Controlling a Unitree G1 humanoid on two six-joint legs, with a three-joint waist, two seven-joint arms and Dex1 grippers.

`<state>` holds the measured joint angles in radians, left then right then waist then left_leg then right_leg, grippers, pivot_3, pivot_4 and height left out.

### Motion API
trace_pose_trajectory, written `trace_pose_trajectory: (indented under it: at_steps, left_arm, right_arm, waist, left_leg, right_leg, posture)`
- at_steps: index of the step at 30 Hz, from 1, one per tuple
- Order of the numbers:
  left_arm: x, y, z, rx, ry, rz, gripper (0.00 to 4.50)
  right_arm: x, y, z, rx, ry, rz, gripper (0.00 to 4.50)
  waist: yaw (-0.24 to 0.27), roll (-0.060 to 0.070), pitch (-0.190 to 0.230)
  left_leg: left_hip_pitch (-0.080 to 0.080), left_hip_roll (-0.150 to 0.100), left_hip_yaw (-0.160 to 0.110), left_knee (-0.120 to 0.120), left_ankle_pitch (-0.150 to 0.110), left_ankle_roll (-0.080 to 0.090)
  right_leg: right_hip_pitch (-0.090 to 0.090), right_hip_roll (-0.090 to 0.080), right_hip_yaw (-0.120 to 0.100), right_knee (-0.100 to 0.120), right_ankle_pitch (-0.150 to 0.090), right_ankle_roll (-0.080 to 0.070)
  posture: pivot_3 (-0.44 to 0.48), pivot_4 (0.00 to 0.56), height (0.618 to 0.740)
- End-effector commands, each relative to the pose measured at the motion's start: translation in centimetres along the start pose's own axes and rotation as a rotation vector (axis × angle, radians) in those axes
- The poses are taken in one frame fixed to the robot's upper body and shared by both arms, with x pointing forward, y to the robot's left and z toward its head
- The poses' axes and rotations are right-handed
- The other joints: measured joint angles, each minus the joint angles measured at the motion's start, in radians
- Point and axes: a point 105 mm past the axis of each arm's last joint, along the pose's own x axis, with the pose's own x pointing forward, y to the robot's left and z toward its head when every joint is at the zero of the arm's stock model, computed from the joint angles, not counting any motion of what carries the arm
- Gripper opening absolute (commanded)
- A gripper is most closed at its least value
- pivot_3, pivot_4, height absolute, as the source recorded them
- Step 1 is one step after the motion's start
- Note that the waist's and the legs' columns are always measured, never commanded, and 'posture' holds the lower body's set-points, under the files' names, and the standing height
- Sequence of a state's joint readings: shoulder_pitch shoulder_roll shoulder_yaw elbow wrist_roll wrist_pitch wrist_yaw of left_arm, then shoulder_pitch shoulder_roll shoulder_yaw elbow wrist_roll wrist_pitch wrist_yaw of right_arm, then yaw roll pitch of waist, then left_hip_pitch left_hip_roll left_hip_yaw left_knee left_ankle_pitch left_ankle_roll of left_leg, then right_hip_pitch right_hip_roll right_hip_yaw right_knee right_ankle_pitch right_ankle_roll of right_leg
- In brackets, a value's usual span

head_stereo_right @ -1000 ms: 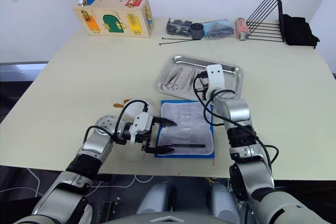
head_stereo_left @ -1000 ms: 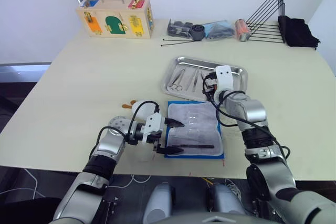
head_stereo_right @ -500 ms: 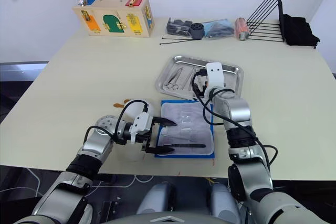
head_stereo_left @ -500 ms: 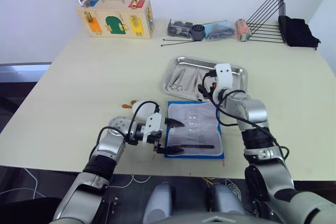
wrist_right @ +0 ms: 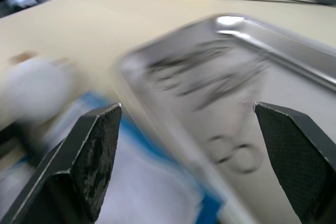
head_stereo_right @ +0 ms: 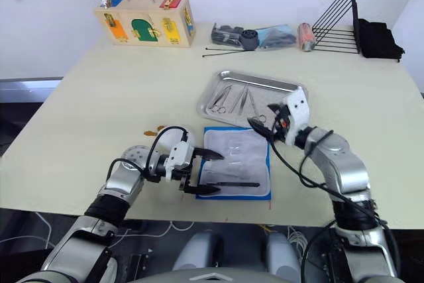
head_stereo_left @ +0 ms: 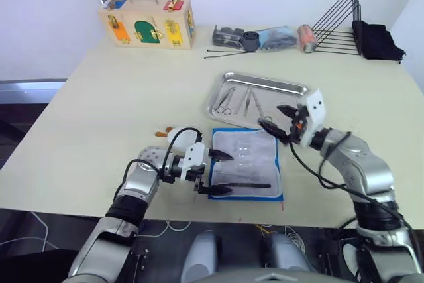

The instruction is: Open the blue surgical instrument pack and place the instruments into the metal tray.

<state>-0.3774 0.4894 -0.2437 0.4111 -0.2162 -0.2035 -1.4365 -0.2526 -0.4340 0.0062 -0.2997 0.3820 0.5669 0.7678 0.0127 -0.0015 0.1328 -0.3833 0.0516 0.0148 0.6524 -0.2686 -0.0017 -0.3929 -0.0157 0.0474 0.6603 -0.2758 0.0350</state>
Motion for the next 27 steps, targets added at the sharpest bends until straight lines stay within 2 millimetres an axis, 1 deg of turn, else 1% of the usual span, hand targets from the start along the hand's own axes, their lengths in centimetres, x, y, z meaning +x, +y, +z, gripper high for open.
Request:
trace_pose_trajectory:
  at_steps: [1,2,3,6,10,17,22,25,27]
  left_arm:
    - [0.6,-2.9,-4.8,-0.201,0.126,-0.059,4.50]
    - [0.6,-2.9,-4.8,-0.201,0.126,-0.058,4.50]
    - [0.6,-2.9,-4.8,-0.201,0.127,-0.057,4.50]
    - [0.6,-2.9,-4.8,-0.202,0.126,-0.054,4.50]
    - [0.6,-2.9,-4.8,-0.202,0.125,-0.054,4.50]
    - [0.5,-3.1,-4.8,-0.204,0.123,-0.060,4.50]
    - [0.4,-3.0,-4.8,-0.204,0.124,-0.064,4.50]
    - [0.4,-2.9,-4.7,-0.204,0.123,-0.063,4.50]
    - [0.5,-2.9,-4.7,-0.204,0.123,-0.063,4.50]
  right_arm:
    - [-2.6,2.1,2.3,-0.141,-0.128,0.169,4.21]
    - [-3.4,2.4,2.7,-0.147,-0.160,0.210,4.21]
    - [-4.2,2.6,2.6,-0.162,-0.155,0.246,4.21]
    - [-6.5,2.6,2.5,-0.189,-0.094,0.342,4.21]
    - [-9.2,2.1,2.8,-0.219,-0.023,0.406,4.21]
    - [-12.5,0.9,4.9,-0.279,0.021,0.431,4.21]
    - [-13.9,0.2,5.6,-0.322,0.057,0.422,4.21]
    - [-14.0,0.1,5.5,-0.330,0.064,0.419,4.21]
    - [-13.5,0.4,5.1,-0.330,0.059,0.418,4.21]
  waist:
    - [-0.002,0.000,0.000]
    - [-0.002,0.000,0.000]
    - [-0.003,0.000,0.000]
    - [-0.002,-0.001,0.001]
    - [0.000,-0.002,0.001]
    - [-0.001,-0.004,0.003]
    - [-0.001,-0.004,0.003]
    - [-0.001,-0.004,0.003]
    - [-0.001,-0.004,0.003]
  left_leg:
    - [0.000,0.000,0.001,0.000,0.000,0.000]
    - [0.001,0.000,0.001,0.000,0.000,0.000]
    - [0.001,0.000,0.001,0.000,0.000,0.000]
    - [0.002,0.000,0.001,0.000,0.000,0.000]
    - [0.001,-0.001,0.000,0.000,0.000,0.000]
    - [0.002,-0.002,0.001,0.000,0.000,0.000]
    - [0.002,-0.002,0.001,0.000,0.000,0.000]
    - [0.002,-0.002,0.001,0.000,0.000,0.000]
    - [0.002,-0.002,0.001,0.000,0.000,0.000]
  right_leg:
    - [0.000,0.000,0.001,0.000,0.000,0.000]
    - [0.000,0.000,0.001,0.000,0.000,0.001]
    - [0.000,0.000,0.001,0.001,-0.001,0.001]
    - [0.001,0.000,0.002,0.001,-0.001,0.001]
    - [0.001,0.000,0.002,0.000,-0.001,0.002]
    - [0.001,0.000,0.003,0.000,-0.001,0.002]
    - [0.001,0.000,0.003,0.000,-0.001,0.002]
    - [0.001,0.000,0.003,0.000,-0.001,0.002]
    - [0.001,0.000,0.003,0.000,-0.001,0.002]
  posture:
    - [0.000,0.150,0.740]
    - [0.000,0.150,0.740]
    - [0.000,0.150,0.740]
    - [0.000,0.150,0.740]
    - [0.000,0.150,0.740]
    - [0.000,0.150,0.740]
    - [0.000,0.150,0.740]
    - [0.000,0.150,0.740]
    - [0.000,0.150,0.740]
